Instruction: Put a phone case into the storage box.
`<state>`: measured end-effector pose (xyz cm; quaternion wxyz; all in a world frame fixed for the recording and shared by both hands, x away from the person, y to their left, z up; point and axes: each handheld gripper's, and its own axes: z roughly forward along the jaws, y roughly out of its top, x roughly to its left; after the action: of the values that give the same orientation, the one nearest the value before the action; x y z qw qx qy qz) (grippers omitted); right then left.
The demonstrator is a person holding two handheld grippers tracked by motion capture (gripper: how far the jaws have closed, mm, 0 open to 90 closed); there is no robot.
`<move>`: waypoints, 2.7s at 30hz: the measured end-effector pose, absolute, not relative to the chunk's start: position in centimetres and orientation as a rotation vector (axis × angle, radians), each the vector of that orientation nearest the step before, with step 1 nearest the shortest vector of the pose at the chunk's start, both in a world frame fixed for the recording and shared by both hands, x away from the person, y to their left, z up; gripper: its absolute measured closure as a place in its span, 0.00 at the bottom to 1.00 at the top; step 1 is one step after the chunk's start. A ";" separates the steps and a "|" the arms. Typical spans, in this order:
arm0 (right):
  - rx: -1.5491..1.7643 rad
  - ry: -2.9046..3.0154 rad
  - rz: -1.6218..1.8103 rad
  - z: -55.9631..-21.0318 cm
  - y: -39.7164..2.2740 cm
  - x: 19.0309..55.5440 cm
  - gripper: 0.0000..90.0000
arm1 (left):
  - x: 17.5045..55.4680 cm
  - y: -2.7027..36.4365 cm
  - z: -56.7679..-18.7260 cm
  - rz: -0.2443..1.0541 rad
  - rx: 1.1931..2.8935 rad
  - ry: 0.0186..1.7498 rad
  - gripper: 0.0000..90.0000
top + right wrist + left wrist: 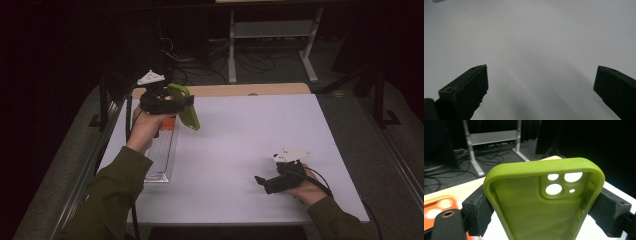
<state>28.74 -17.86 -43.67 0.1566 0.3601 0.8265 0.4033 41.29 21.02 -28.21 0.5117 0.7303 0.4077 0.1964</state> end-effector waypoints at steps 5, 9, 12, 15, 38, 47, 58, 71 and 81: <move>1.041 2.372 1.124 -44.2 -18.6 28.4 0.00 | 41.8 23.3 -28.2 0.543 1.749 1.050 0.16; 1.046 2.365 1.130 -44.3 -18.6 28.5 0.00 | 42.2 24.4 -28.5 0.613 1.746 1.109 0.16; 1.061 2.362 1.132 -44.3 -18.6 28.5 0.00 | 42.8 24.9 -29.0 0.658 1.737 1.161 0.16; 1.066 2.362 1.133 -44.2 -18.6 28.5 0.00 | 43.3 25.1 -29.7 0.693 1.739 1.228 0.16; 1.061 2.352 1.136 -44.1 -18.7 28.5 0.00 | 46.9 24.1 -35.0 0.764 1.848 1.479 0.16; 1.049 2.351 1.135 -44.1 -18.8 28.5 0.00 | 47.7 24.0 -36.2 0.784 1.850 1.503 0.16; 1.052 2.354 1.136 -44.1 -18.7 28.5 0.00 | 48.3 23.9 -36.7 0.796 1.810 1.498 0.05; 1.057 2.344 1.155 -44.0 -18.6 28.4 0.00 | 46.5 24.6 -35.0 0.728 1.877 1.383 0.01; 1.053 2.349 1.160 -43.8 -18.7 28.4 0.00 | 42.8 24.0 -33.9 0.554 1.959 1.112 0.01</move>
<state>28.39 -18.73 -43.85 0.1584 0.3682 0.8214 0.4057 42.80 24.00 -33.87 0.3994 0.7741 0.4396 0.2190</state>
